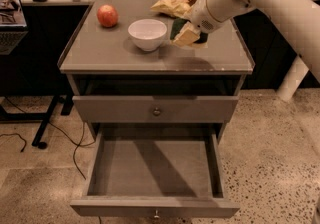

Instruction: Pick sponge from middle drawer and place on counter

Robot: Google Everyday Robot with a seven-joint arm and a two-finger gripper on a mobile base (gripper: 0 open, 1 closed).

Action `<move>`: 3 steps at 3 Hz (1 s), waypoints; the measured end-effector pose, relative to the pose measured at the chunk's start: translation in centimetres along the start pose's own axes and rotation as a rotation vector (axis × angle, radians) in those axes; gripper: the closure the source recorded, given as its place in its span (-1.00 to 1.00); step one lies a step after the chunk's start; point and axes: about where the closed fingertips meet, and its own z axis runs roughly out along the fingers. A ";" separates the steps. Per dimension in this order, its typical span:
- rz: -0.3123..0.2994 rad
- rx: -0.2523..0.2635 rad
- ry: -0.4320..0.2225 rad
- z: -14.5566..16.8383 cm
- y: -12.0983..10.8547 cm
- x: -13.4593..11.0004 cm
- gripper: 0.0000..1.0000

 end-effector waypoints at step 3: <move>0.018 -0.037 0.014 2.0 1.4 1.6 0.62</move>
Offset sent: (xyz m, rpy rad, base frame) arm -0.0058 -0.0004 -0.0390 -0.0036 0.0585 0.0124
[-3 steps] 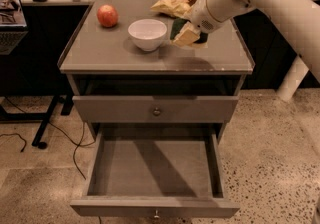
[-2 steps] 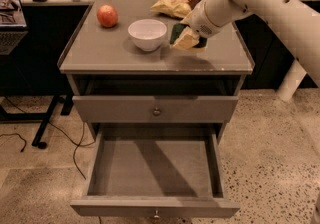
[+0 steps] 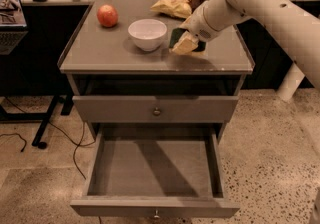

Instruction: Pick sponge from middle drawer and place on counter

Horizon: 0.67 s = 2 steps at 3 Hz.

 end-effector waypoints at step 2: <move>0.000 0.000 0.000 0.0 0.0 0.0 -0.31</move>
Offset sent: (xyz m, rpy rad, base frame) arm 0.0000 0.0000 0.0000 0.0000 0.0000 0.0000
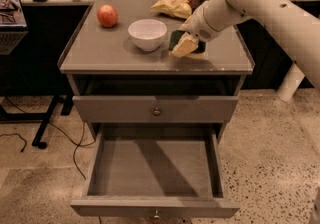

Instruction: Pick sponge from middle drawer and place on counter

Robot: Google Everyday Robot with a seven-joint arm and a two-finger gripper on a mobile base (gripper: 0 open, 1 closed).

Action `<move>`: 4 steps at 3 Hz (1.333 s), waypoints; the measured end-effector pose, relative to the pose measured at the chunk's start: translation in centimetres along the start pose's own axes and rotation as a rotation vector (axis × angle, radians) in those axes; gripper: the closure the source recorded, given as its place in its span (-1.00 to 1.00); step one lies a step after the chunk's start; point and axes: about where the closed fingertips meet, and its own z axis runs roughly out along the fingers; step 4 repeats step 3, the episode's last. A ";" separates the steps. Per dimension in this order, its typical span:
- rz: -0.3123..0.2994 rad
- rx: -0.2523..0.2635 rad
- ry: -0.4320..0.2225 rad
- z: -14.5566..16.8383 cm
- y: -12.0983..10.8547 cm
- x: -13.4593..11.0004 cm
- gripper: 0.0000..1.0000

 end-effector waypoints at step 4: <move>0.000 0.000 0.000 0.0 0.0 0.0 -1.00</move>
Offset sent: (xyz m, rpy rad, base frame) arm 0.0000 0.0000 0.0000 0.0000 0.0000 0.0000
